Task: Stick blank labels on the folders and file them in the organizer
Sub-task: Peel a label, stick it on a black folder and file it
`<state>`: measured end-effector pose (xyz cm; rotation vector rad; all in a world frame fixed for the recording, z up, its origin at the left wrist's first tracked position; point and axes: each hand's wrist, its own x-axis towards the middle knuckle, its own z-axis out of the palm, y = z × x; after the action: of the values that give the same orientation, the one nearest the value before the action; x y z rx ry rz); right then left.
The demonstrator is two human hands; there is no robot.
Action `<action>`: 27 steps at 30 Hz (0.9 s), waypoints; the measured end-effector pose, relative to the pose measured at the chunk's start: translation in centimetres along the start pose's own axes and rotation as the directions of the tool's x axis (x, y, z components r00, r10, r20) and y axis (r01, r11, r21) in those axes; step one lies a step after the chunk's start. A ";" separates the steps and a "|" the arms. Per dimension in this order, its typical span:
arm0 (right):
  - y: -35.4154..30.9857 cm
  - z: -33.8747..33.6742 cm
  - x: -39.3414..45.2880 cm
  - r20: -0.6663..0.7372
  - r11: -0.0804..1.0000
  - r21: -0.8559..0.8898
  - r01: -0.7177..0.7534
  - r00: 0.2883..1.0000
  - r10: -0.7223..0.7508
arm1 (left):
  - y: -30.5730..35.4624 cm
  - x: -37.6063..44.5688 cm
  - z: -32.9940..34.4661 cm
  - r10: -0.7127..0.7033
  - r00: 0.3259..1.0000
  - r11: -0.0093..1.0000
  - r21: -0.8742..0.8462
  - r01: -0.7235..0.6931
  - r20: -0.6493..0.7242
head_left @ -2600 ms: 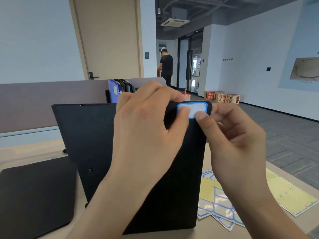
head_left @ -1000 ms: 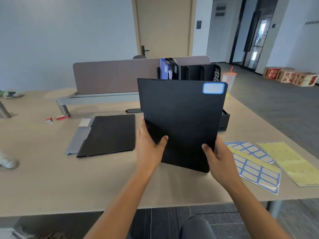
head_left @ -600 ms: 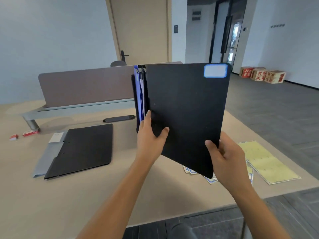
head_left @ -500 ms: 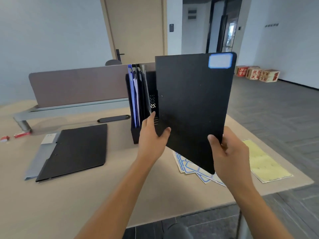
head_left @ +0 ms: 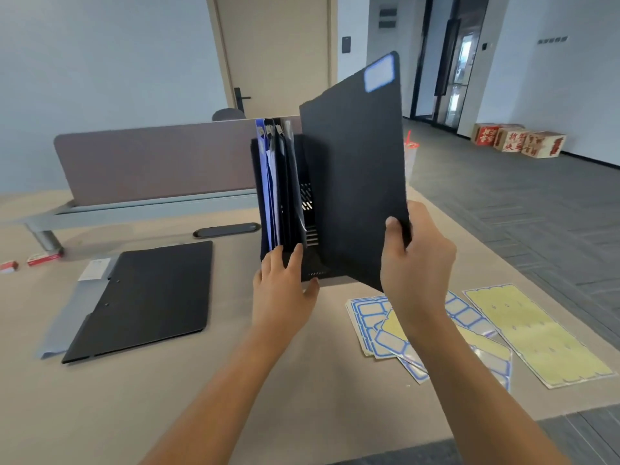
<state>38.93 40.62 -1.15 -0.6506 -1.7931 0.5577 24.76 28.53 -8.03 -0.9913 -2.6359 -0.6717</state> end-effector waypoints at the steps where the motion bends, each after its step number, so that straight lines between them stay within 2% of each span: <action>1: -0.2 0.6 0.6 0.001 1.000 -0.004 0.002 1.000 -0.002 | -0.5 0.2 0.1 0.015 1.000 0.999 0.032 -0.015 -0.008; 14: -1.2 2.5 3.1 -0.126 0.999 0.039 -0.015 0.992 0.019 | -2.7 2.4 3.6 0.088 0.994 0.966 0.238 -0.100 0.059; 18: -1.0 5.2 3.5 -0.136 0.995 0.092 -0.022 0.990 0.035 | -3.2 2.4 3.7 0.102 0.994 0.962 0.250 -0.106 0.029; 24: -0.6 10.8 4.0 -0.107 0.999 0.041 -0.019 0.994 0.024 | -4.2 2.7 4.5 0.128 0.992 0.960 0.251 -0.124 0.002; 27: -0.2 13.5 4.2 -0.080 0.997 0.069 -0.043 0.996 0.048 | -4.6 3.0 5.0 0.135 0.991 0.959 0.253 -0.127 -0.016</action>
<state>24.99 42.53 -2.08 -0.6601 -1.6798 0.6115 19.11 29.62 -12.77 -1.0560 -2.5192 -0.3110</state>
